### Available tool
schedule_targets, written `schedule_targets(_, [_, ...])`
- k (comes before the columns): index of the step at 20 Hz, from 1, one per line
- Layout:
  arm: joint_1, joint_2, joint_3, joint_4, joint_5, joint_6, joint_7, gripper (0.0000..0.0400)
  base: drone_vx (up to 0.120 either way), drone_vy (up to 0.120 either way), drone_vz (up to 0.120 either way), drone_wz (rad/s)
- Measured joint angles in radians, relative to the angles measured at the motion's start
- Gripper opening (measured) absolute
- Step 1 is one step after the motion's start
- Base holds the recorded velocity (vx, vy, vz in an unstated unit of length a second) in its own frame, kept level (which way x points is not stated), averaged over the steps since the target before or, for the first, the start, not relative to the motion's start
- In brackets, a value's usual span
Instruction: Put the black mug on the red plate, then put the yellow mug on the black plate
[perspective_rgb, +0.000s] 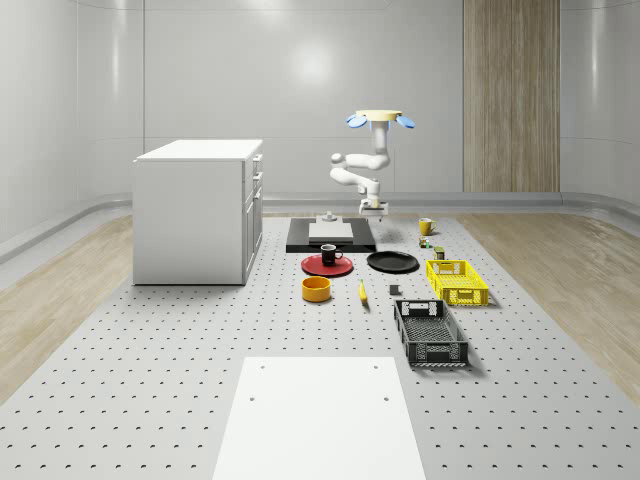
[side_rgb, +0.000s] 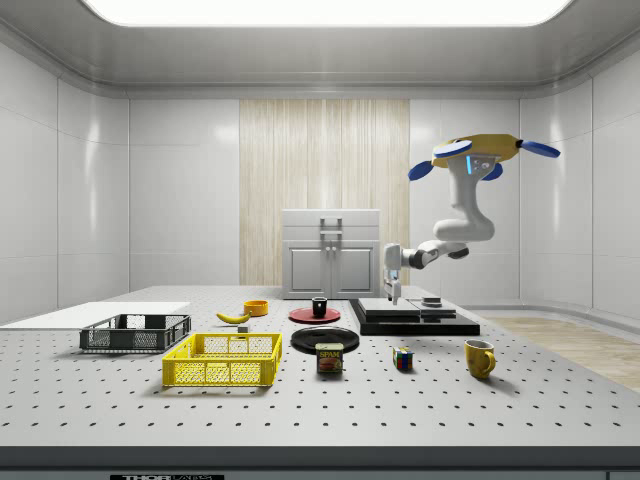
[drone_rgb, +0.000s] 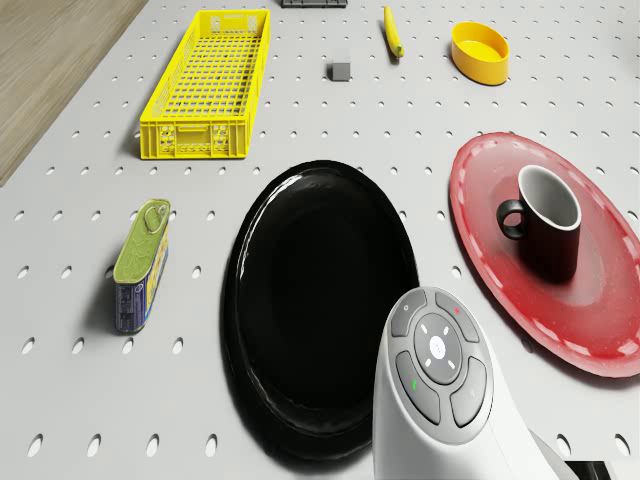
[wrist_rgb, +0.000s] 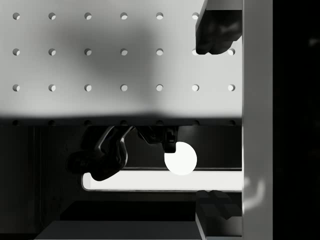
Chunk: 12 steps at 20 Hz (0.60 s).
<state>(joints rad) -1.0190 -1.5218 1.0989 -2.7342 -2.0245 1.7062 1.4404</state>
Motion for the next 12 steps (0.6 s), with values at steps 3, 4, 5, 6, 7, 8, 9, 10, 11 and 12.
schedule_targets(3, [0.000,0.001,0.000,0.000,0.000,0.000,0.000,0.0400,-0.120,0.120,0.000,0.000])
schedule_targets(4, [0.000,0.001,0.000,0.000,0.000,-0.001,0.000,0.0400,-0.120,0.120,0.000,0.000])
schedule_targets(5, [0.000,0.001,0.000,0.000,0.000,-0.001,0.000,0.0400,-0.120,0.120,0.000,0.000])
schedule_targets(6, [0.001,0.001,0.000,0.000,0.000,-0.001,0.000,0.0400,-0.120,0.120,0.000,0.000])
schedule_targets(7, [0.001,0.001,0.000,0.000,-0.001,-0.001,0.000,0.0400,-0.120,0.120,0.000,0.000])
schedule_targets(8, [0.001,0.001,0.000,0.000,-0.001,-0.001,-0.001,0.0400,-0.120,0.120,0.000,0.000])
schedule_targets(9, [0.001,0.001,0.000,0.000,-0.001,-0.001,-0.001,0.0400,-0.120,0.120,0.000,0.000])
schedule_targets(10, [0.001,0.002,0.000,0.000,-0.001,-0.002,-0.001,0.0400,-0.120,0.120,0.000,0.000])
schedule_targets(11, [0.001,0.002,0.000,0.000,-0.001,-0.002,-0.001,0.0400,-0.120,0.120,0.000,0.000])
schedule_targets(12, [0.001,0.002,0.000,0.000,-0.001,-0.002,-0.001,0.0400,-0.120,0.120,0.000,0.000])
